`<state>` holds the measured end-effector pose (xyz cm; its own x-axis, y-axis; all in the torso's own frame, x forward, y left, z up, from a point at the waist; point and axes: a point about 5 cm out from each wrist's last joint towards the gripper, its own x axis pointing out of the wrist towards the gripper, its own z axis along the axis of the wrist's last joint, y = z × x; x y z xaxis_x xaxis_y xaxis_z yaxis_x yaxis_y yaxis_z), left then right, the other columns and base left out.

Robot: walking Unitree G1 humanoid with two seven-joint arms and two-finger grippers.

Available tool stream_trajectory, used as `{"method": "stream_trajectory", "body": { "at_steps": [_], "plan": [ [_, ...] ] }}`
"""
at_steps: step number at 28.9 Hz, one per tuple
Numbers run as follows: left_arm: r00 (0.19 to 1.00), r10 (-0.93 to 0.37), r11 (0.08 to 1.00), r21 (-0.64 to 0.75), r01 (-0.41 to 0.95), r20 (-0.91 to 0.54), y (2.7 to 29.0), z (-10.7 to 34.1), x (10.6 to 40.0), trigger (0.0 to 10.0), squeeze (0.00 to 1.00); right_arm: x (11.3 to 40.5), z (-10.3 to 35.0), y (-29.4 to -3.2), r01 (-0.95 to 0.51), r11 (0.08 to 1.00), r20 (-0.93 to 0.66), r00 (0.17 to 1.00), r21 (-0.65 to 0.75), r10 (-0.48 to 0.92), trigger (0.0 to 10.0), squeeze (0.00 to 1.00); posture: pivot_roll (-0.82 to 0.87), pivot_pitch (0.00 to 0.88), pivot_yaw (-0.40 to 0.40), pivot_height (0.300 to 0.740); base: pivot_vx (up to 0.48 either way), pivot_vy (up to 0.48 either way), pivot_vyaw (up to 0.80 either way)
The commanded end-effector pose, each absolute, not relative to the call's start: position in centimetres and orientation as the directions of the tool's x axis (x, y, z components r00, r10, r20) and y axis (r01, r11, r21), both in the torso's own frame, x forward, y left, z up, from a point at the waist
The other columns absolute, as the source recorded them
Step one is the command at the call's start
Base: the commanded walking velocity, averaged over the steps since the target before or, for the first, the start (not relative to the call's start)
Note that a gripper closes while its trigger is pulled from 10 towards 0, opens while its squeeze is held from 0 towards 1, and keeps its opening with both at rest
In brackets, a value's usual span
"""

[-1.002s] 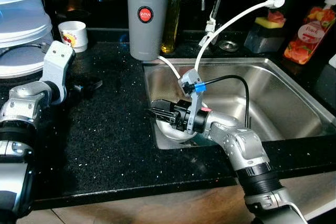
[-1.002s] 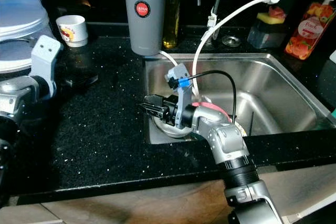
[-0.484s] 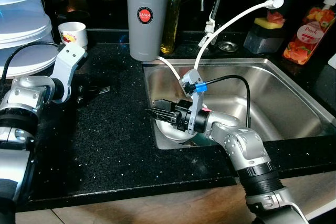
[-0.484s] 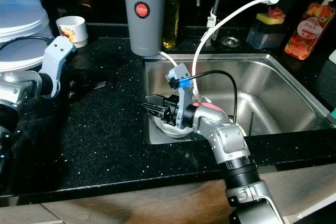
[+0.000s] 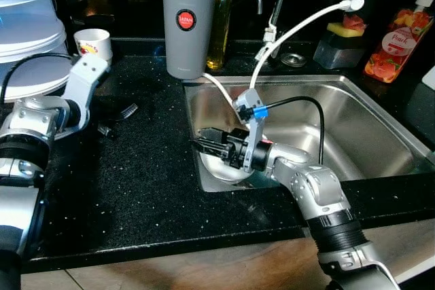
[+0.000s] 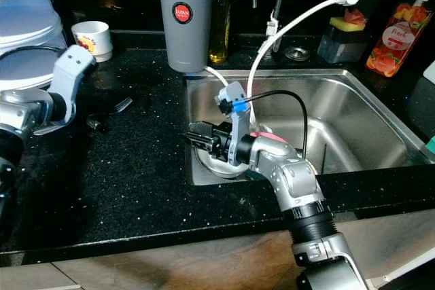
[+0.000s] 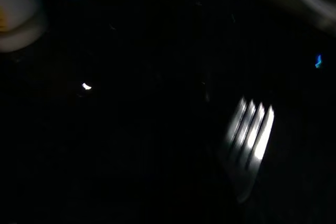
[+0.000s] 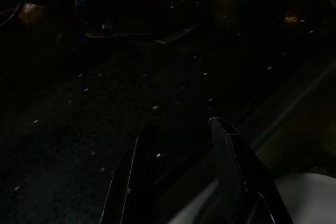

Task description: Kitchen organization

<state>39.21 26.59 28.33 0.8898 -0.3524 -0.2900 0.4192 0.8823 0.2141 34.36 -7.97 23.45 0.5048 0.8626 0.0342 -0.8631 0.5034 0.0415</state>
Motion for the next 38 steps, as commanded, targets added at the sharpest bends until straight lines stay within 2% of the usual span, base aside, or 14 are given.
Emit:
{"method": "stream_trajectory", "body": {
  "at_steps": [1, 6, 8, 10, 14, 15, 16, 18, 19, 24, 33, 38],
  "plan": [
    [0.897, -0.373, 0.898, 0.150, 0.413, -0.235, 26.1, 29.2, 39.4, 0.0, 0.00, 34.5, 23.7, -8.2, -0.857, 0.514, 0.050, 0.516, 0.048, 0.855, 10.0, 0.00, 0.07, 0.105, -0.052, 0.740, 0.000, 0.000, 0.00],
    [0.904, -0.384, 0.906, 0.112, 0.408, -0.188, 25.9, 29.6, 39.5, 0.0, 0.00, 34.6, 23.8, -8.3, -0.852, 0.520, 0.056, 0.523, 0.050, 0.851, 10.0, 0.00, 0.07, 0.100, -0.052, 0.740, 0.000, 0.000, 0.00],
    [0.902, -0.426, 0.903, 0.022, 0.428, -0.070, 25.3, 31.3, 39.6, 0.0, 0.00, 34.8, 24.0, -8.4, -0.844, 0.534, 0.067, 0.537, 0.054, 0.841, 10.0, 0.00, 0.06, 0.099, -0.054, 0.740, 0.000, 0.000, 0.00],
    [0.886, -0.462, 0.887, 0.007, 0.462, -0.043, 24.7, 32.2, 39.4, 0.0, 0.00, 34.8, 24.1, -8.5, -0.841, 0.539, 0.072, 0.542, 0.057, 0.837, 10.0, 0.00, 0.07, 0.094, -0.053, 0.740, 0.000, 0.000, 0.00],
    [0.876, -0.477, 0.877, 0.029, 0.480, -0.071, 24.4, 32.3, 39.4, 0.0, 0.00, 34.8, 24.1, -8.5, -0.841, 0.539, 0.074, 0.542, 0.058, 0.837, 10.0, 0.00, 0.07, 0.094, -0.053, 0.740, 0.000, 0.000, 0.00],
    [0.887, -0.439, 0.882, 0.120, 0.456, -0.145, 24.8, 31.5, 39.3, 0.7, 0.85, 34.8, 24.1, -8.4, -0.843, 0.534, 0.076, 0.538, 0.060, 0.840, 10.0, 0.00, 0.07, 0.088, -0.052, 0.740, 0.000, 0.000, 0.00],
    [0.891, -0.408, 0.876, 0.191, 0.443, -0.198, 25.1, 30.9, 39.3, 8.0, 1.00, 34.7, 24.1, -8.3, -0.845, 0.531, 0.076, 0.534, 0.061, 0.842, 10.0, 0.00, 0.07, 0.088, -0.052, 0.740, 0.000, 0.000, 0.00],
    [0.891, -0.408, 0.876, 0.191, 0.443, -0.198, 25.1, 30.9, 39.3, 8.0, 1.00, 34.7, 24.1, -8.3, -0.845, 0.531, 0.076, 0.534, 0.061, 0.842, 10.0, 0.00, 0.07, 0.088, -0.052, 0.740, 0.000, 0.000, 0.00],
    [0.883, -0.394, 0.859, 0.239, 0.452, -0.255, 25.4, 30.3, 39.1, 10.0, 1.00, 34.6, 24.1, -8.2, -0.849, 0.525, 0.075, 0.528, 0.062, 0.846, 10.0, 0.00, 0.07, 0.086, -0.053, 0.740, 0.000, 0.000, 0.00],
    [0.831, -0.371, 0.804, 0.304, 0.511, -0.415, 26.9, 29.5, 38.2, 10.0, 1.00, 34.2, 23.7, -8.1, -0.868, 0.492, 0.047, 0.495, 0.061, 0.868, 10.0, 0.00, 0.07, 0.080, -0.052, 0.740, 0.000, 0.000, 0.00],
    [0.787, -0.366, 0.776, 0.305, 0.553, -0.497, 27.5, 29.4, 37.6, 10.0, 1.00, 33.6, 23.0, -7.8, -0.890, 0.450, 0.008, 0.452, 0.076, 0.892, 10.0, 0.00, 0.07, 0.080, -0.052, 0.740, 0.000, 0.000, 0.00],
    [0.721, -0.420, 0.736, 0.259, 0.626, -0.551, 26.8, 28.5, 37.5, 10.0, 1.00, 33.5, 22.7, -7.8, -0.891, 0.446, 0.000, 0.448, 0.086, 0.894, 10.0, 0.00, 0.07, 0.087, -0.049, 0.740, 0.000, 0.000, 0.00]
  ]
}}
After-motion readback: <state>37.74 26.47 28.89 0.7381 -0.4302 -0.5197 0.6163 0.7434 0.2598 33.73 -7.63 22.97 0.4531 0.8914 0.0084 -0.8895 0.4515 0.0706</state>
